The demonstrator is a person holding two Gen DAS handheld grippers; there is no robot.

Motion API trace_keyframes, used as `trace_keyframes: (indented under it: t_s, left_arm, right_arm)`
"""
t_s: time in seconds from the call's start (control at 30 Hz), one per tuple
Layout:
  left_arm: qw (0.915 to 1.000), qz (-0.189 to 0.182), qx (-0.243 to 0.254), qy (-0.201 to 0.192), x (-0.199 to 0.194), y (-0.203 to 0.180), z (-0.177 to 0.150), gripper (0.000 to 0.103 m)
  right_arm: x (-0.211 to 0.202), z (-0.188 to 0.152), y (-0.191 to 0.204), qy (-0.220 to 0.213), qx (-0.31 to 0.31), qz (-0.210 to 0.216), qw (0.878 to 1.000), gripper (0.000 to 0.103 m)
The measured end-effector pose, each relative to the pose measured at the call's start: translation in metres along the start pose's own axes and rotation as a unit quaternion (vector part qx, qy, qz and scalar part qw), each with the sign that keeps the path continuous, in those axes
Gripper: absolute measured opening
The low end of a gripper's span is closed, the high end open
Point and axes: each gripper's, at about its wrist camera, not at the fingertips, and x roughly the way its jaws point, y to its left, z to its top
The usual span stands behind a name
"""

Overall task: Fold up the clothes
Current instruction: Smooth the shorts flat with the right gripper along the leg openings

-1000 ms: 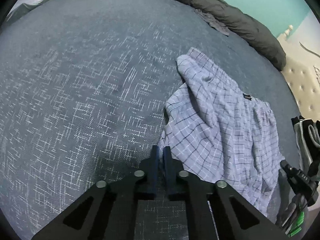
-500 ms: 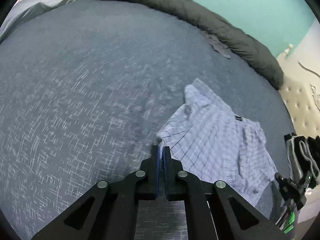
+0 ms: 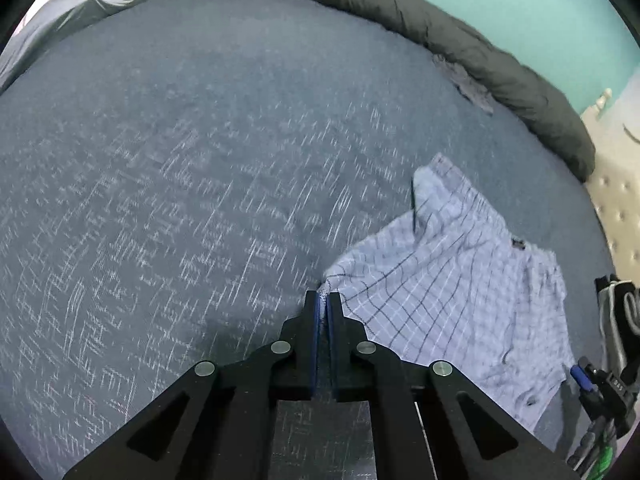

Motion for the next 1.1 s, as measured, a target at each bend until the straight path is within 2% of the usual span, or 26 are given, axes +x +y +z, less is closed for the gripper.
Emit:
trace_keyframes:
  t_s: [0.1,0.2,0.33,0.5,0.57,0.63,0.8,0.93,1.07,1.1]
  left_arm:
    - [0.9992,0.03,0.018,-0.017,-0.01,-0.006,-0.004,0.01]
    - [0.9991,0.011,0.037,-0.018,-0.018,-0.018,-0.012,0.015]
    - [0.9971,-0.031,0.069,0.013,-0.016,-0.043,-0.032,0.02]
    - [0.9856,-0.066,0.145,0.057,-0.01,-0.087,-0.068,0.024]
    - [0.9793,-0.068,0.177,0.071,-0.008,-0.099,-0.086,0.03]
    - [0.975,-0.063,0.197,0.082,-0.006,-0.105,-0.1,0.032]
    - [0.9724,-0.069,0.203,0.09,-0.007,-0.101,-0.115,0.035]
    - [0.9717,-0.073,0.207,0.088,-0.008,-0.1,-0.117,0.038]
    - [0.9701,-0.092,0.204,0.093,-0.002,-0.104,-0.118,0.038]
    - [0.9697,-0.093,0.206,0.093,-0.001,-0.105,-0.119,0.038]
  right_arm:
    - [0.011,-0.006,0.004,0.014,-0.005,-0.013,1.0,0.029]
    - [0.015,-0.012,0.013,0.018,-0.017,-0.015,1.0,0.029]
    - [0.019,-0.022,0.026,0.026,-0.029,-0.009,0.999,0.029]
    - [0.038,-0.048,0.062,0.065,-0.059,0.015,0.996,0.029]
    - [0.041,-0.059,0.074,0.08,-0.076,0.024,0.994,0.029]
    - [0.046,-0.07,0.085,0.095,-0.092,0.034,0.991,0.029]
    - [0.047,-0.096,0.094,0.108,-0.112,0.045,0.987,0.039]
    - [0.056,-0.105,0.096,0.108,-0.117,0.048,0.986,0.039]
    - [0.047,-0.117,0.092,0.095,-0.124,0.046,0.987,0.039]
    - [0.048,-0.117,0.092,0.096,-0.125,0.051,0.986,0.036]
